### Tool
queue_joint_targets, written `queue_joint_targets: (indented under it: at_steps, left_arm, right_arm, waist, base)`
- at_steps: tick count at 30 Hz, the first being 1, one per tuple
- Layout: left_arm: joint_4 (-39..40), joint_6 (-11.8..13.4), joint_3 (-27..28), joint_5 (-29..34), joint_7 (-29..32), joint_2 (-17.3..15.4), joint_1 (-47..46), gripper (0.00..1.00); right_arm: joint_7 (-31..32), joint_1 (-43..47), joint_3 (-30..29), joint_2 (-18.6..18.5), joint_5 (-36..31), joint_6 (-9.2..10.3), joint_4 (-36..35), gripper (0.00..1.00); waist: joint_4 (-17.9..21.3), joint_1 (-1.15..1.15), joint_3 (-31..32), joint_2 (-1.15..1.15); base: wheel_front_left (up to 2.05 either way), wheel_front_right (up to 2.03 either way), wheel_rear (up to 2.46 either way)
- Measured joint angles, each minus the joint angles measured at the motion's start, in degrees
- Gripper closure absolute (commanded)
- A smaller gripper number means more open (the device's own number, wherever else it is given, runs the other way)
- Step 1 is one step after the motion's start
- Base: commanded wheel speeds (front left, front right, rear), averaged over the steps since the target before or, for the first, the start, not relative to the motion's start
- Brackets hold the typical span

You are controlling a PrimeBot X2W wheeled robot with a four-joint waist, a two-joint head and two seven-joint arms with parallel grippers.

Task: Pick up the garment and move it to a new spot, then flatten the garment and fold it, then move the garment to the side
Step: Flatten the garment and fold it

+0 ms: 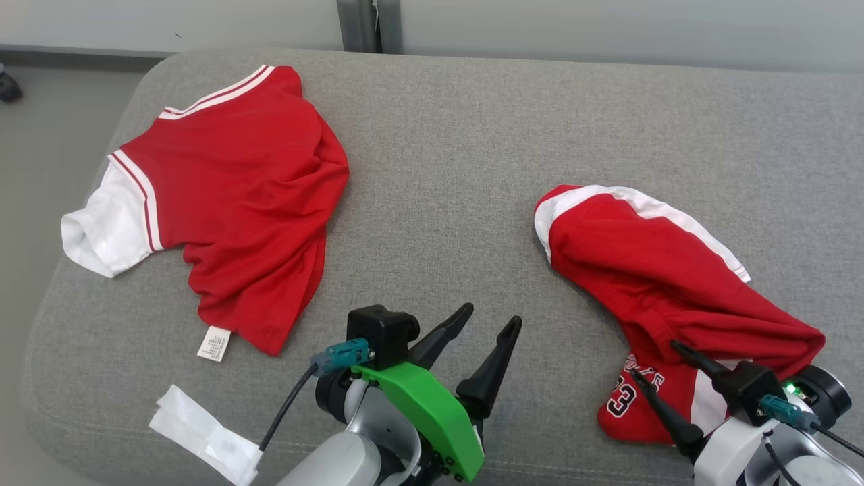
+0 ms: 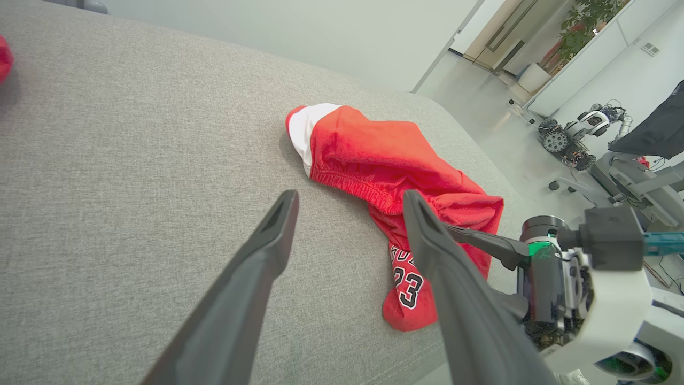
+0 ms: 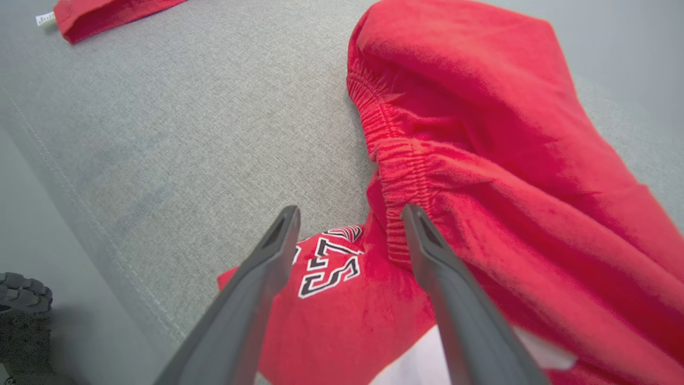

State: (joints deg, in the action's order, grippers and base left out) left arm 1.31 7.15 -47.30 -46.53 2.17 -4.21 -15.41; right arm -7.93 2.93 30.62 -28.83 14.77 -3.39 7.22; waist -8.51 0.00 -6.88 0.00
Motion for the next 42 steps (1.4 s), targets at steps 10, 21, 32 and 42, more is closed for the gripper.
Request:
queue_joint_targets:
  at_steps: [10, 21, 32, 42]
  left_arm:
    - [1.71, 0.00, -0.43, 0.43, 1.09, 0.07, 0.00, 0.00]
    - [1.35, 0.00, 0.80, 0.85, 1.23, 0.07, -0.10, 0.00]
    - [0.42, 0.00, 1.20, 0.70, 0.70, 0.09, -0.05, 0.00]
    - [0.35, 0.00, 2.79, 0.56, -0.21, -0.16, 1.43, 0.00]
  right_arm:
    - [0.13, -5.15, -4.28, -0.84, 1.53, 1.03, 1.02, 0.00]
    - [0.24, -8.52, -6.30, -2.89, 1.65, 1.55, 5.17, 0.00]
    - [-1.59, -9.43, -3.71, -2.25, -0.40, 1.38, 2.49, 0.00]
    - [-1.87, -6.30, -1.32, -2.45, -2.18, 1.42, -2.57, 0.00]
  waist:
    - [-0.45, 0.00, -2.51, 0.00]
    - [-2.41, 0.00, -5.19, 0.00]
    - [-1.62, 0.00, -3.31, 0.00]
    - [0.64, 0.00, -1.92, 0.00]
  base:
    - [0.00, 0.00, 0.00]
    - [0.00, 0.00, 0.00]
    - [0.00, 0.00, 0.00]
    - [0.00, 0.00, 0.00]
